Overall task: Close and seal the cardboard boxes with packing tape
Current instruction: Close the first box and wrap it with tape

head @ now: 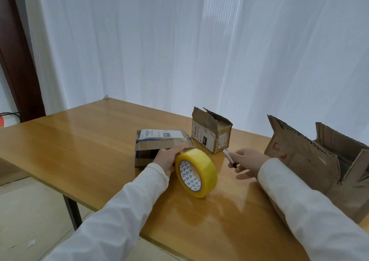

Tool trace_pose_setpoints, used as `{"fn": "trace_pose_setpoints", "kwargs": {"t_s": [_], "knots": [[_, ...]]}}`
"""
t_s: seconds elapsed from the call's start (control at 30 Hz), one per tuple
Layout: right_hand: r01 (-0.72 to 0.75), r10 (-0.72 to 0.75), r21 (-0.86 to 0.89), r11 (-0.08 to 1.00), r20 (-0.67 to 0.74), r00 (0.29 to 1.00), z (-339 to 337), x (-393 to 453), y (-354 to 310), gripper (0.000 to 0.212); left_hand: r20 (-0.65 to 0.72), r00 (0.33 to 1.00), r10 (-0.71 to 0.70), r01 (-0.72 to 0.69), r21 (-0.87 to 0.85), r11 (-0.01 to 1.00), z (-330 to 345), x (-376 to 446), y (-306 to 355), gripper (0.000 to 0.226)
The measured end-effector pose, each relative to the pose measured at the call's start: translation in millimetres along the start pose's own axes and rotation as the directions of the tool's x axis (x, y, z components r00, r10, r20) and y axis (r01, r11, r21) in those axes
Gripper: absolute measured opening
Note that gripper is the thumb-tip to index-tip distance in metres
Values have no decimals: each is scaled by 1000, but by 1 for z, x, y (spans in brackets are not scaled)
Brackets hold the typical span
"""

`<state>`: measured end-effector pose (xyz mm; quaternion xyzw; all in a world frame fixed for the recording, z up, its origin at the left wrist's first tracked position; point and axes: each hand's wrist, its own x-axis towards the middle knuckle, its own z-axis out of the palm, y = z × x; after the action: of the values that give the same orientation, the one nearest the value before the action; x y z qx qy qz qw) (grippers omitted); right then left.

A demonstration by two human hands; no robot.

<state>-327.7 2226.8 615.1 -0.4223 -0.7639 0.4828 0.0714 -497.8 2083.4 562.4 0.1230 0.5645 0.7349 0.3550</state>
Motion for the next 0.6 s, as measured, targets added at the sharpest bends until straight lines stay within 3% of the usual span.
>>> {"fn": "trace_pose_setpoints", "kwargs": {"t_s": [0.1, 0.2, 0.33, 0.47, 0.6], "knots": [[-1, 13, -52, 999, 242, 970, -8, -9, -20, 27, 49, 996, -75, 78, -75, 994, -2, -1, 4, 18], [35, 58, -233, 972, 379, 924, -14, -10, -29, 35, 140, 986, -90, 105, -101, 989, -9, -3, 4, 22], [79, 145, -441, 894, 452, 880, -23, 0, -33, 32, 215, 975, -55, 81, -114, 990, -18, -6, 4, 14], [94, 194, -508, 856, 484, 853, -31, 7, -36, 49, 256, 965, -61, 86, -85, 993, -25, -7, 6, 15], [126, 194, -521, 844, 515, 835, -27, 15, -44, 47, 320, 942, -103, 136, -82, 987, -27, -8, 2, 16]]}}
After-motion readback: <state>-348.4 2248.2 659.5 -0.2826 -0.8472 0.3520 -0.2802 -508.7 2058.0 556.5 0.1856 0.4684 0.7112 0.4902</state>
